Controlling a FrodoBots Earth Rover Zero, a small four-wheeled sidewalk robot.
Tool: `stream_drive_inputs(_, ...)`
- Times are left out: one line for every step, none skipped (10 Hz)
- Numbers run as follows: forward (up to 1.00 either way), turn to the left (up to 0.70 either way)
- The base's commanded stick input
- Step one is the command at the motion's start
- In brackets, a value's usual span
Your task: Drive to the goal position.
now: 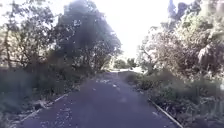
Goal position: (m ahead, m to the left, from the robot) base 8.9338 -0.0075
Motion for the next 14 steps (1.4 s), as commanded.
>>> stream_drive_inputs(0.5,0.0)
stream_drive_inputs(0.5,0.0)
stream_drive_inputs(0.5,0.0)
stream_drive_inputs(0.5,0.0)
stream_drive_inputs(0.5,0.0)
stream_drive_inputs(0.5,0.0)
stream_drive_inputs(0.5,0.0)
stream_drive_inputs(0.5,0.0)
stream_drive_inputs(0.5,0.0)
stream_drive_inputs(0.5,0.0)
stream_drive_inputs(0.5,0.0)
stream_drive_inputs(0.5,0.0)
stream_drive_inputs(0.5,0.0)
stream_drive_inputs(0.5,0.0)
